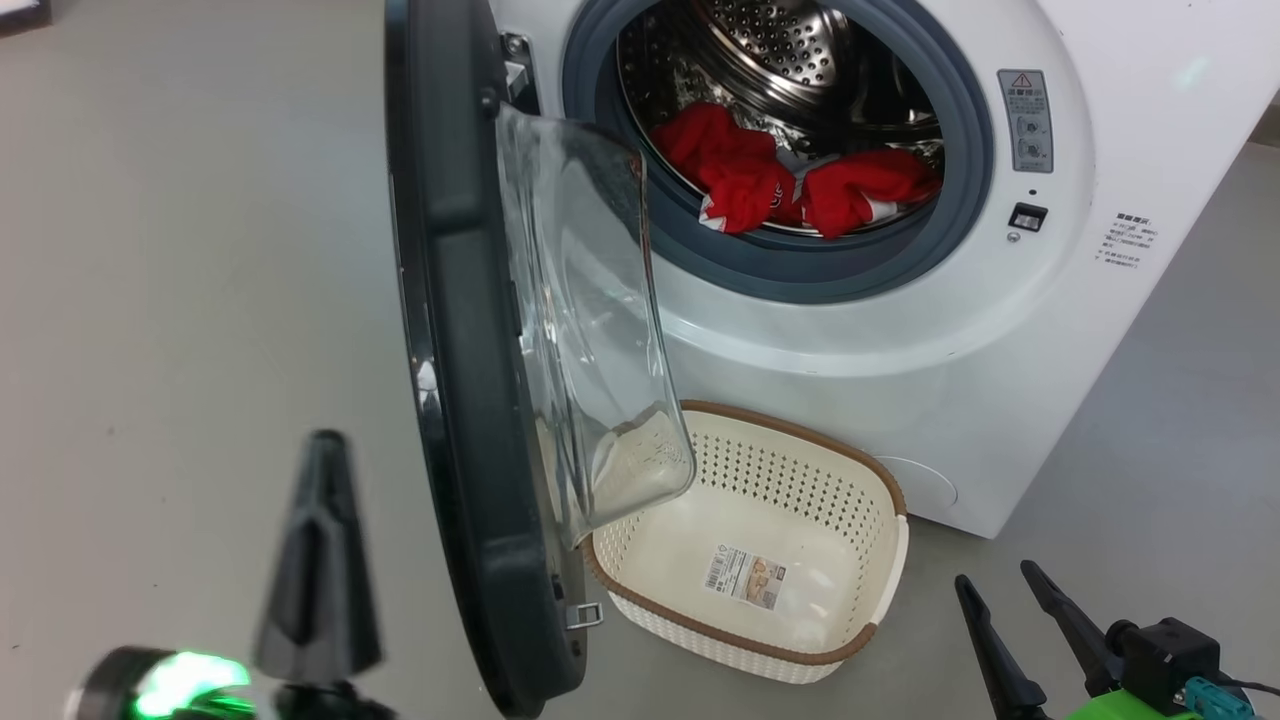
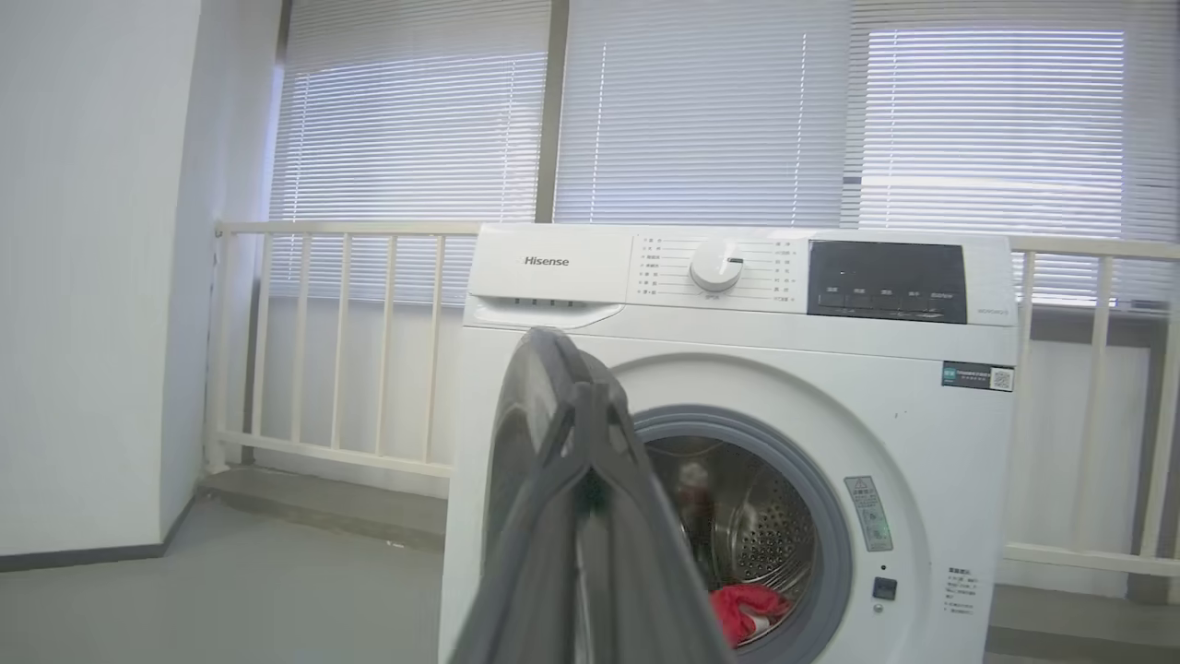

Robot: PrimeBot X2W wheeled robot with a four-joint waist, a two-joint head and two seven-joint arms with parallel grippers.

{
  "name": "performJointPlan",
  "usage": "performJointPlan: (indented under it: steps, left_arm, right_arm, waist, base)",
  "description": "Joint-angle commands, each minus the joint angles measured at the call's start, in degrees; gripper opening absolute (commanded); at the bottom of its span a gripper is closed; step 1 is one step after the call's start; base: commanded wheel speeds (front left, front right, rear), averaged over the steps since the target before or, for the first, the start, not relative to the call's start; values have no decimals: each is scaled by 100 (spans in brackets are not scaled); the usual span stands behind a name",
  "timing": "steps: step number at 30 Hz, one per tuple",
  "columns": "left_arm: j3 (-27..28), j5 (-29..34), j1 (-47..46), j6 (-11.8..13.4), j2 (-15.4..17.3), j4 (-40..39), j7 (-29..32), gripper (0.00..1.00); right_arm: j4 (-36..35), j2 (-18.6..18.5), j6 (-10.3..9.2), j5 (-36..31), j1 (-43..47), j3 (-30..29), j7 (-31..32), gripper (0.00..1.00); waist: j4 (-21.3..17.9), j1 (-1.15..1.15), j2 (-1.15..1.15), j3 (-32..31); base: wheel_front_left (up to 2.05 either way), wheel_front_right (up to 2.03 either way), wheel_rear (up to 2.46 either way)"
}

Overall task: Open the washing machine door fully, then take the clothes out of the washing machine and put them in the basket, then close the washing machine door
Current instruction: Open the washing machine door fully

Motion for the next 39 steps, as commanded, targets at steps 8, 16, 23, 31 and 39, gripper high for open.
performJointPlan:
  steps: [8,16,23,31,39]
  left_arm:
    - [-1550,-254,105,-746,27,650,-26,0]
    - [-1724,-635,26,-595,27,2019,-26,0]
    - [-1491,-626,-111,-533,27,2358,-26,0]
    - [-1256,-682,-170,-525,27,2570,-26,0]
    - [-944,-707,-222,-486,27,2689,-26,0]
  right_arm:
    - [-167,-135,28,-11,-145,141,-79,100]
    - [-174,-158,28,11,-176,201,-79,100]
    - [-186,-157,28,12,-161,199,-79,100]
    - [-207,-131,28,11,-150,203,-79,100]
    - [-242,-128,28,9,-138,200,-79,100]
  waist:
    - [-37,0,0,-5]
    - [-62,0,0,-31]
    - [-53,0,0,-72]
    - [-68,0,0,-100]
    - [-64,0,0,-84]
  base:
    - [0,0,0]
    - [0,0,0]
    - [0,0,0]
    - [0,0,0]
    - [0,0,0]
